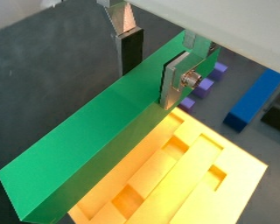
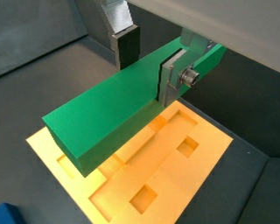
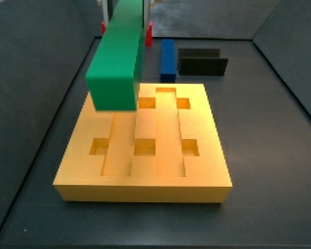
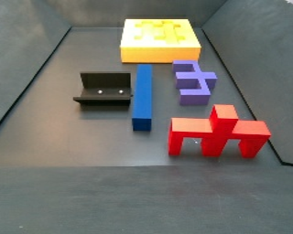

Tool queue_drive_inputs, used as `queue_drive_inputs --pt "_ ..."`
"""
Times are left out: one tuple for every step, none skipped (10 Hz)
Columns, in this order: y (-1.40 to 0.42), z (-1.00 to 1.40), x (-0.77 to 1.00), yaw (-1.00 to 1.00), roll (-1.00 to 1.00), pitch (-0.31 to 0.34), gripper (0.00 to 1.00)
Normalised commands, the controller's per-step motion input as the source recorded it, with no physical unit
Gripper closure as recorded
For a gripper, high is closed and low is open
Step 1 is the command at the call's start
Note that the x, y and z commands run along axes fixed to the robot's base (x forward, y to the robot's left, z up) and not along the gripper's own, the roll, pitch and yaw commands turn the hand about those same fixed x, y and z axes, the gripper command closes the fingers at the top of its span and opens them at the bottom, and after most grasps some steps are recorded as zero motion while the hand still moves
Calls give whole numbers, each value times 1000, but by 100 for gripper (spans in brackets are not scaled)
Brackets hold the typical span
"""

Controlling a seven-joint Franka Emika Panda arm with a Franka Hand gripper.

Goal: Pick up the green object. Move up. Move to above the board. Insert the green object.
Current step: Insert the green object.

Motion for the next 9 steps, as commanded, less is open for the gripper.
queue_drive_inputs --pt "-83 -920 -14 31 -107 0 100" --pt "-46 -937 -9 0 -107 0 100" --pt "0 -997 -14 0 -83 0 100" --pt "0 -1000 -74 0 -10 -36 100" --pt "63 -966 -46 0 11 -49 100" --pt "100 -897 -74 0 16 -63 100" --pt "146 -889 0 0 -1 -24 100" --pt "197 -754 0 0 -31 0 100" --pt "0 -420 89 37 -19 0 100"
